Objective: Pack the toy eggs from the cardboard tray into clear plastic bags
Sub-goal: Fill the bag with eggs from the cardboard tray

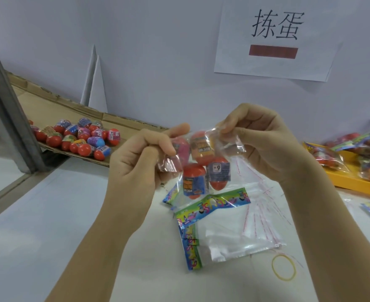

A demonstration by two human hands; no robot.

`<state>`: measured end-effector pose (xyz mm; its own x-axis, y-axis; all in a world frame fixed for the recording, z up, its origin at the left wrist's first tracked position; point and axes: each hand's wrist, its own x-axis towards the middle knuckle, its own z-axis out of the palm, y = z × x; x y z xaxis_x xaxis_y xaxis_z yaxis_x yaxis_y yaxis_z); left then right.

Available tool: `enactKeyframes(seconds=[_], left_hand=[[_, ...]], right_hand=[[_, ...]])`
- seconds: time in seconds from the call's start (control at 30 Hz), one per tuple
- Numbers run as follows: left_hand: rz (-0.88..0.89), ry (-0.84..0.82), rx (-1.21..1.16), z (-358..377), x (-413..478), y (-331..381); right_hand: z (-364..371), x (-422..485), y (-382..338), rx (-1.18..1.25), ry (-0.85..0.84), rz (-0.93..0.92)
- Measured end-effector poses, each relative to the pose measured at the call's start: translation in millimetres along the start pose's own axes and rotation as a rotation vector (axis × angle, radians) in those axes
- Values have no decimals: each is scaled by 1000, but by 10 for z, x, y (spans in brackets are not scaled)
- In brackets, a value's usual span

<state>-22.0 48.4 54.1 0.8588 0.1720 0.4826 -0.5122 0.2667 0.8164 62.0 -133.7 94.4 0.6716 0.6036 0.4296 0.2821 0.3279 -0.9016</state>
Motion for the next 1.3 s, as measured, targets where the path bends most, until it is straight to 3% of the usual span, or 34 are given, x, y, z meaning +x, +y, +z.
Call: enactKeyframes(seconds=[0.33, 0.47, 0.57, 0.83, 1.0, 1.13, 1.23, 1.3], left_hand=[[-49, -94, -19, -74, 16, 8], [-54, 21, 27, -69, 43, -62], [46, -42, 41, -59, 25, -93], [-17, -100, -72, -126, 33, -83], [-49, -121, 15, -44, 5, -61], [-65, -124, -19, -68, 20, -76], [-70, -110, 1, -77, 23, -99], [-63, -114, 1, -58, 20, -114]], right_hand=[[46, -2, -15, -19, 38, 3], [79, 2, -1, -46, -26, -13], [58, 7, 11, -37, -11, -14], [73, 2, -40, 64, -27, -37], [53, -26, -106, 0, -15, -62], [-49, -86, -190, 33, -51, -1], [-67, -70, -199, 136, 11, 19], [-13, -38, -160, 51, -11, 77]])
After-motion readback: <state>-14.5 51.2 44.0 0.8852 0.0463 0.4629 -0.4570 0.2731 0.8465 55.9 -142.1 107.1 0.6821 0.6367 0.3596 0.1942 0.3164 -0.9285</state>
